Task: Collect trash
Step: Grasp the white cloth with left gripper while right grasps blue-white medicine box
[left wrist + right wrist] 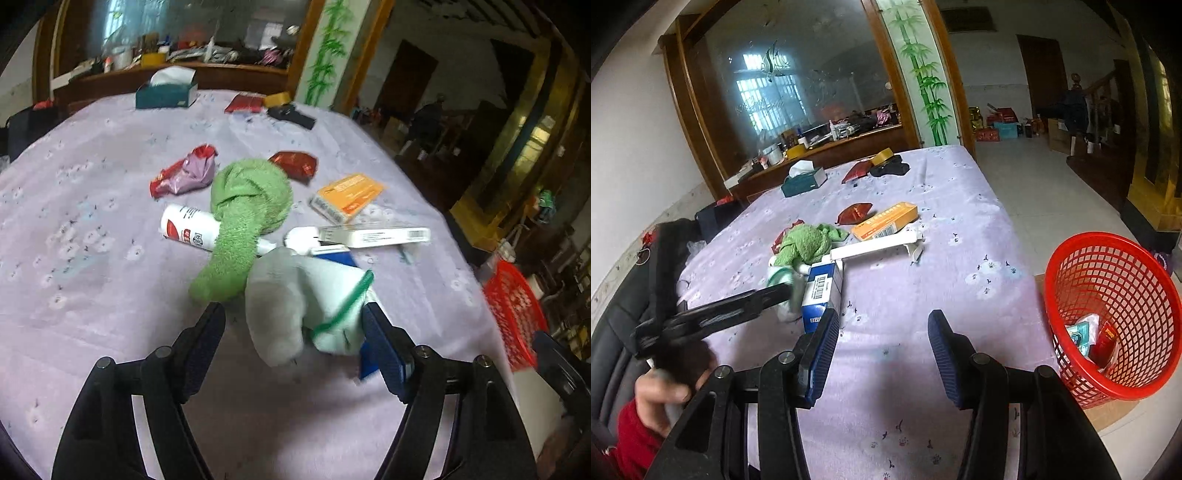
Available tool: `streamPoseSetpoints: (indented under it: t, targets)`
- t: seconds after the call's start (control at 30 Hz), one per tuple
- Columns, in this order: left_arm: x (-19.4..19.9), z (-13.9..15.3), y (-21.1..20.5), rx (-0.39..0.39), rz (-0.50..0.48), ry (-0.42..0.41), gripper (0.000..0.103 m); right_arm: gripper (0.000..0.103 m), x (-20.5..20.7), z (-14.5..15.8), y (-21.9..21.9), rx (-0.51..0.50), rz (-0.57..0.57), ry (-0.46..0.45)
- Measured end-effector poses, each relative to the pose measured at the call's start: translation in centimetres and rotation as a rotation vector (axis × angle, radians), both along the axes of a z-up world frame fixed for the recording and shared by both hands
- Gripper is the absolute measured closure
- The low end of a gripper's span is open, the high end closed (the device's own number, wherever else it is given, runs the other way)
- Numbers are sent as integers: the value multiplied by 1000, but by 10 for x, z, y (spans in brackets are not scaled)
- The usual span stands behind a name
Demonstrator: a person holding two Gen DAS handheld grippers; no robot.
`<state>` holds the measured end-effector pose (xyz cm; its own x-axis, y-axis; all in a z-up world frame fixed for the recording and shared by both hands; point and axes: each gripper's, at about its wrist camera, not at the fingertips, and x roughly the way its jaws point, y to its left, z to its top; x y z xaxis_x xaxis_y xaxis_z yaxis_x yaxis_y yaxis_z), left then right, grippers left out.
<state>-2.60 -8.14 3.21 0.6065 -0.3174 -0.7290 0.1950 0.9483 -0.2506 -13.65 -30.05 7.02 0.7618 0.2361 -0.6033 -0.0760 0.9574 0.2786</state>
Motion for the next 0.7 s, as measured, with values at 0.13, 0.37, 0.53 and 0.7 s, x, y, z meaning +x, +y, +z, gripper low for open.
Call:
streamPoseSetpoints:
  t: [0.13,0.37,0.53,0.7]
  targets:
    - [11,-8,-2,-53,-29,24,52,49,-2,1,-1,-2,4,-1]
    - [-6,-1,14,-64,-43,5,76,47,17,-4,13,18,61,32]
    - [-36,16,28,-45,-33,-68,76,45,44,-11,43,-29,115,61]
    - [-59,28,39,-4,1,-127,76,43,78,-26,78,-91,161,102]
